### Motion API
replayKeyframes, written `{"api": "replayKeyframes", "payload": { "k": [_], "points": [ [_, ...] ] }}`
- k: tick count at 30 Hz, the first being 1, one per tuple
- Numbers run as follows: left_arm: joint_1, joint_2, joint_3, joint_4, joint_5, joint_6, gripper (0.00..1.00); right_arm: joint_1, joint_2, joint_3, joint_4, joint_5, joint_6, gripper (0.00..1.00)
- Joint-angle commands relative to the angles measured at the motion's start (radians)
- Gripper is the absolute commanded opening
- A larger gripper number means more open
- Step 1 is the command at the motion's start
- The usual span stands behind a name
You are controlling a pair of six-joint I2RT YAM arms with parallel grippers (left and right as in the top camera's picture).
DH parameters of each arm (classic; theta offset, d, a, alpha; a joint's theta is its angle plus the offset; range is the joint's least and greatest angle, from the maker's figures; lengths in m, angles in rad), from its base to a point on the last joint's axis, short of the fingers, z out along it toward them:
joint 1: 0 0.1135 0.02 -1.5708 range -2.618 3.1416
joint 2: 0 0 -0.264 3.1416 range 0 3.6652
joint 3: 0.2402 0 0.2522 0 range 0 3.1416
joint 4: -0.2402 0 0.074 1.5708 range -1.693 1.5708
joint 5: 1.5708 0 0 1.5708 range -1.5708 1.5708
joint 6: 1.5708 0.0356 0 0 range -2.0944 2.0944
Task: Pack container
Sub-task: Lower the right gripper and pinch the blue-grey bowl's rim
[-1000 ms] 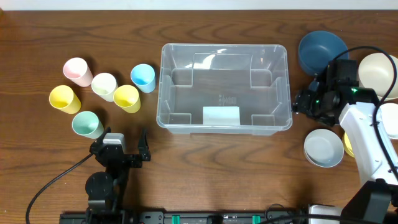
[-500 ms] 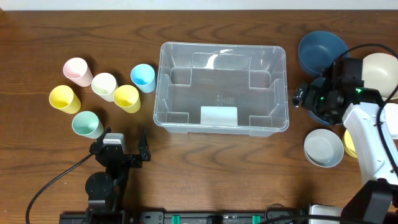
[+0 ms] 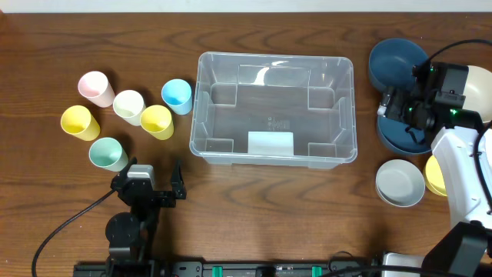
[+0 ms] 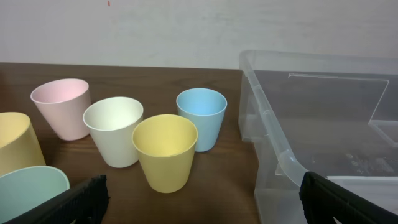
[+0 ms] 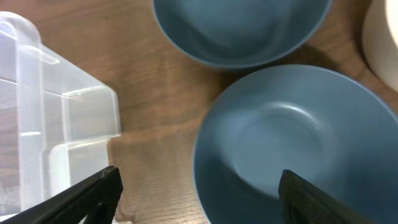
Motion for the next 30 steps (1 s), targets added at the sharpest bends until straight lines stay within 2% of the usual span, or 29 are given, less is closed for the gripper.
{"api": "replayKeyframes", "payload": {
  "k": [1,7,21,24,30],
  "points": [
    [-0.003,-0.006,-0.029,-0.01,-0.012,0.009,0.98,-0.022,0.01,0.027,-0.037,0.064,-0.001,0.81],
    [-0.003,-0.006,-0.029,-0.01,-0.012,0.009,0.98,-0.014,0.069,0.026,-0.089,0.04,0.07,0.8],
    [-0.003,-0.006,-0.029,-0.01,-0.012,0.009,0.98,0.026,0.33,0.026,-0.058,0.023,0.025,0.8],
    [-0.003,-0.006,-0.029,-0.01,-0.012,0.009,0.98,0.026,0.333,0.027,-0.054,0.053,0.02,0.76],
    [-0.003,-0.006,-0.029,-0.01,-0.012,0.009,0.98,0.018,0.332,0.027,-0.049,0.078,0.016,0.61]
  ]
}}
